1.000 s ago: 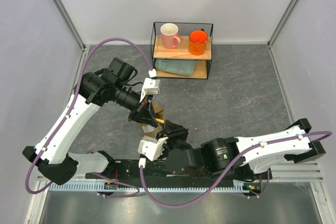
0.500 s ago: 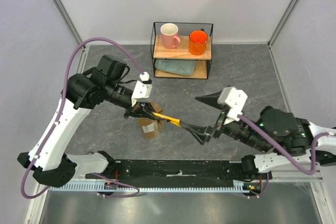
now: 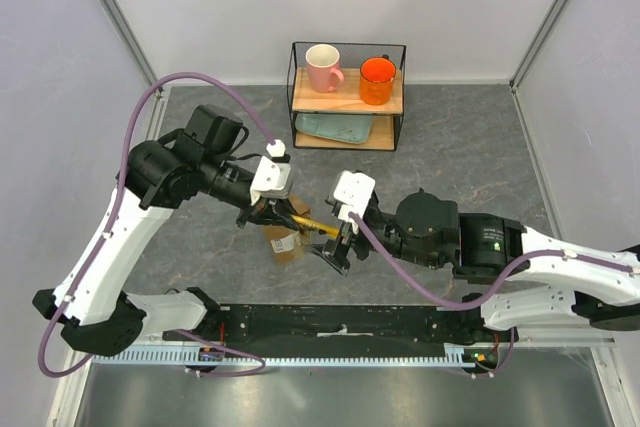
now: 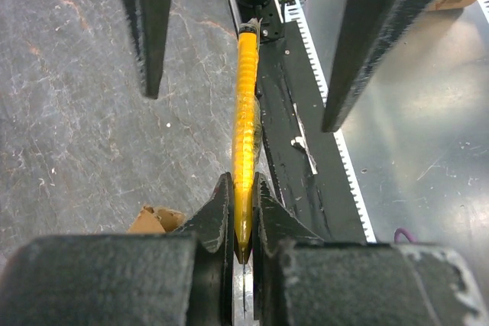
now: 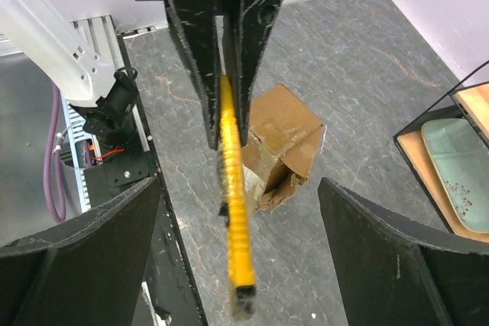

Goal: Unpack the express box
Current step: Pick up the knife from the center of the board.

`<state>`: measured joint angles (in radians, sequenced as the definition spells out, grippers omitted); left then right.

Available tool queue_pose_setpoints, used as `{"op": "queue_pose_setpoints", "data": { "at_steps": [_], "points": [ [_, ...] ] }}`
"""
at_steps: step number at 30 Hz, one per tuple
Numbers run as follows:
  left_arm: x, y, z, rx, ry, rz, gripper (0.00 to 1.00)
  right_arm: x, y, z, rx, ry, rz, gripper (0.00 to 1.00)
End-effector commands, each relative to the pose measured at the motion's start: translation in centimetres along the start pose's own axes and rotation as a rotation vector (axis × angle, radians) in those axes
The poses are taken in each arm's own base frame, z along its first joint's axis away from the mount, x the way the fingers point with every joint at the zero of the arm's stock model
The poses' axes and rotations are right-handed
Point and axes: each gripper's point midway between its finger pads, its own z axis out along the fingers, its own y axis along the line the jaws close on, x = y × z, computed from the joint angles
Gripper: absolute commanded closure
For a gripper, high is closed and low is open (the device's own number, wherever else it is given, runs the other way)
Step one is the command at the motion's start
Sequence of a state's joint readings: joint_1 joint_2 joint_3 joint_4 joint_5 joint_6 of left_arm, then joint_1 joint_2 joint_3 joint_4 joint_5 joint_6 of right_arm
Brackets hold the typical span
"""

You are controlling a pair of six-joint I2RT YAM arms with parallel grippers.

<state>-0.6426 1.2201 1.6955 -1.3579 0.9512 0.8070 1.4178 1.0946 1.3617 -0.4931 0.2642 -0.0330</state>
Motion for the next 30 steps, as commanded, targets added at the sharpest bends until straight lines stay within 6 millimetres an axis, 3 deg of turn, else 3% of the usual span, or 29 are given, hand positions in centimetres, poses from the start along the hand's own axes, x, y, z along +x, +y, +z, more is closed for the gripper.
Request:
{"op": "queue_pose_setpoints", "data": {
  "at_steps": [1, 8, 10, 11, 14, 15, 16, 17, 19, 20, 21, 23, 27, 29, 30],
  "points": [
    [1.2, -4.2, -0.7, 0.1, 0.042, -0.072, 0.98, -1.6, 0.3, 0.4, -0.056, -0.045, 0.009, 0.1],
    [1.1, -4.5, -0.7, 0.101, 0.041, -0.061, 0.98, -0.3, 0.7, 2.3, -0.136, -0.001, 0.037, 0.23],
    [1.3, -4.5, -0.7, 0.099, 0.047, -0.061, 0.98, 0.0, 1.0, 2.5, -0.17, 0.004, 0.05, 0.37],
    [1.5, -4.5, -0.6, 0.1, 0.051, -0.066, 0.98, -0.1, 1.0, 2.6, -0.18, -0.001, 0.057, 0.55],
    [1.9, -4.2, -0.4, 0.103, 0.065, -0.084, 0.98, -0.3, 1.2, 2.8, -0.203, -0.008, 0.073, 0.89],
    [2.0, -4.1, -0.3, 0.102, 0.071, -0.088, 0.98, -0.2, 1.3, 2.7, -0.203, -0.005, 0.099, 0.91],
    [2.4, -3.7, -0.4, 0.082, 0.093, -0.097, 0.94, -0.3, 1.3, 2.5, -0.197, -0.009, 0.109, 0.93],
    [2.7, -3.2, -0.3, 0.067, 0.111, -0.109, 0.8, -0.2, 1.2, 2.4, -0.191, -0.011, 0.118, 0.96],
    [3.8, -1.7, -0.3, -0.004, 0.164, -0.136, 0.6, 0.1, 0.9, 1.9, -0.168, -0.017, 0.156, 1.0],
    [4.0, -1.3, -0.5, -0.04, 0.176, -0.137, 0.26, 0.5, 0.4, 1.8, -0.138, -0.013, 0.172, 1.0],
    [4.6, -0.9, -0.5, -0.069, 0.191, -0.138, 0.04, 1.6, 0.3, 1.5, -0.125, 0.005, 0.191, 1.0],
    [5.2, 0.7, -0.8, -0.167, 0.208, -0.094, 0.01, 3.3, -0.2, 1.2, -0.072, 0.03, 0.254, 1.0],
    [7.7, 2.8, -1.5, -0.324, 0.274, -0.085, 0.01, 9.8, -0.4, 0.6, 0.0, 0.151, 0.355, 1.0],
    [9.2, 4.8, -2.3, -0.437, 0.342, -0.107, 0.01, 11.8, -0.2, 0.8, 0.025, 0.187, 0.415, 1.0],
    [9.7, 6.1, -2.3, -0.485, 0.354, -0.098, 0.01, 13.7, -0.3, 1.0, 0.053, 0.221, 0.434, 1.0]
  ]
}}
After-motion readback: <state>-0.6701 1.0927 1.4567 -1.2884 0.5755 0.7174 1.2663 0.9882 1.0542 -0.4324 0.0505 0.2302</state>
